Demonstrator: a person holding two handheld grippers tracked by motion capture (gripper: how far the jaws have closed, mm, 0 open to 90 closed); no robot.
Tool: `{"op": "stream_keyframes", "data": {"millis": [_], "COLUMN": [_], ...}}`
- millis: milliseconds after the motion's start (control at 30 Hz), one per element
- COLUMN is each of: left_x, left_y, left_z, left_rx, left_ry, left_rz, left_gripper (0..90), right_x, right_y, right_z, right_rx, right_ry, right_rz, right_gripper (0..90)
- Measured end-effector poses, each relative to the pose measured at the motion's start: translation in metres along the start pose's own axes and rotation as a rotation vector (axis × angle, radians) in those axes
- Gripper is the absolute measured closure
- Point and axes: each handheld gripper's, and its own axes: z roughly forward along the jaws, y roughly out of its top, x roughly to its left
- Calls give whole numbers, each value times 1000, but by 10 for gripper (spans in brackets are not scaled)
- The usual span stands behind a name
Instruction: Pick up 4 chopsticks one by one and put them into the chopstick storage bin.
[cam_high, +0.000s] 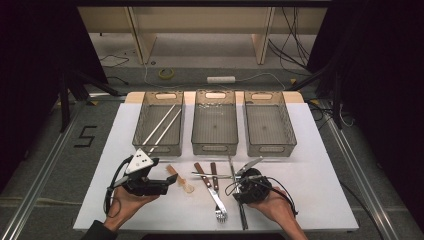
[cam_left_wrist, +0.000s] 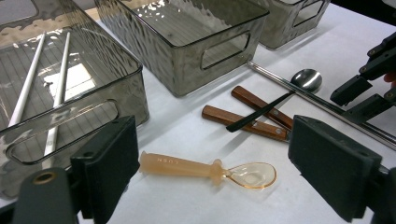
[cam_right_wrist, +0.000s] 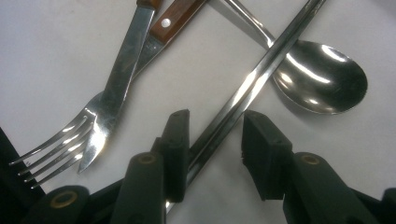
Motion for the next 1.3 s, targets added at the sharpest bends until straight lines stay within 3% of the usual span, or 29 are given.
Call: {"op": "stream_keyframes", "data": {"millis": [567, 1300], "left_x": [-4, -10], "left_y": [0, -2], "left_z": [2, 5], "left_rx": [13, 34], "left_ry": [0, 1], "left_rz": [32, 76], "left_gripper": [158, 158], "right_x": [-6, -1], "right_y": [-3, 1], "right_z": [-3, 2], "right_rx": [-4, 57], "right_ry": [-2, -53], "right_rz": [31, -14], "right_gripper": [637, 697]}}
